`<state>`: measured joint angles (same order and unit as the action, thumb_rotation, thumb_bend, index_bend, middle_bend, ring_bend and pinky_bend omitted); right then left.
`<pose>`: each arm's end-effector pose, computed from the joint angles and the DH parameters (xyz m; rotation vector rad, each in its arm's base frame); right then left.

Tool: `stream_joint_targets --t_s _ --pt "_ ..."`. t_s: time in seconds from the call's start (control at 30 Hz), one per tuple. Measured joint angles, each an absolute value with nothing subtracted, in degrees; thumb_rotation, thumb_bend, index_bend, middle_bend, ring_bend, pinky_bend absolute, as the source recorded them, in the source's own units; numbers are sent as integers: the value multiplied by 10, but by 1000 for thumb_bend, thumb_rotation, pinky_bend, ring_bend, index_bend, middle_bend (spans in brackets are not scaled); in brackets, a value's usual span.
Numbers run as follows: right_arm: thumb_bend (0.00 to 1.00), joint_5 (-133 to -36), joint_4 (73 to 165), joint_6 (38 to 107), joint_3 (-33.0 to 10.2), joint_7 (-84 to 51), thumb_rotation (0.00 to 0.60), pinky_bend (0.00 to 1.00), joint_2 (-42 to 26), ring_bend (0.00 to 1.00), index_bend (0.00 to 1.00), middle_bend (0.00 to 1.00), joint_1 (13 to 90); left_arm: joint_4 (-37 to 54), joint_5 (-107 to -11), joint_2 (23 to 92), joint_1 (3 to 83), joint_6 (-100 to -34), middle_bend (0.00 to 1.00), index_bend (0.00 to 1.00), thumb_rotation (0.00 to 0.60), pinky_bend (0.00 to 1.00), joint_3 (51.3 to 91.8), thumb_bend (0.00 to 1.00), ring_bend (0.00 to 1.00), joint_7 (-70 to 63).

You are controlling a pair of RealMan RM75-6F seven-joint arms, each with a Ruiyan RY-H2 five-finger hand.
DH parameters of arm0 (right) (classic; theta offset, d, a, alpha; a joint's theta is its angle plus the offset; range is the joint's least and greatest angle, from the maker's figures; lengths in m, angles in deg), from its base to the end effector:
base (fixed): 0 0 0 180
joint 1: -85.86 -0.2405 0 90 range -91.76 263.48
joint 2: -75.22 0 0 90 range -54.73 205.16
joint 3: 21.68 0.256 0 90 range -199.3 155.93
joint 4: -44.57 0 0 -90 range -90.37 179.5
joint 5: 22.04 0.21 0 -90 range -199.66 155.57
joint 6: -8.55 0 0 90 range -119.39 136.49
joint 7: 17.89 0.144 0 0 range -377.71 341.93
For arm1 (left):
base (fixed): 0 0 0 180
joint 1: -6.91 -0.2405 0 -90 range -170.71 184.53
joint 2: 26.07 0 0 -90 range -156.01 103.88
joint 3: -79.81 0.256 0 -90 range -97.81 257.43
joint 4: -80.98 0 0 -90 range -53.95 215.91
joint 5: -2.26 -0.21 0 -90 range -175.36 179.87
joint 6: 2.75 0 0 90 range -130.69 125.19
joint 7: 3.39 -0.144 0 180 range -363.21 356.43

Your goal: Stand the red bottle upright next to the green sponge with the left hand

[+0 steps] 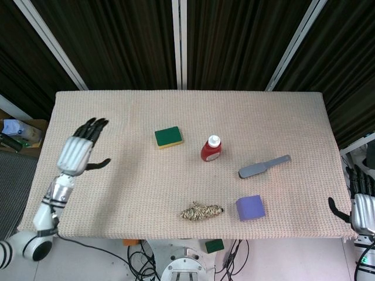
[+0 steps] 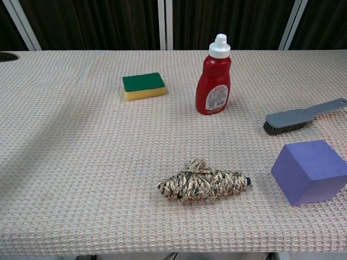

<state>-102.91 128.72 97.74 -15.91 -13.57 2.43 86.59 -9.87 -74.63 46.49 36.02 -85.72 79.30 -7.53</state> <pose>-0.3461 -0.1580 0.1448 1.1423 -0.9605 0.9204 -0.2283 0.2887 0.1095 -1.5422 -0.8043 -1.1186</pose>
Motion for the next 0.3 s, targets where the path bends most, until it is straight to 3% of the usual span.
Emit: stream_joint_targets --t_s 0.13,0.3 --pt "321 -1037 1265 995 -164 -141 600 0 -3 0 0 0 873 -107 -756 463 257 -944 63 36 447 183 840 96 33 -102" --pt "320 -1043 1262 991 -168 -139 600 0 -7 0 0 0 875 -99 -788 473 206 -976 60 36 439 178 866 93 33 -108"
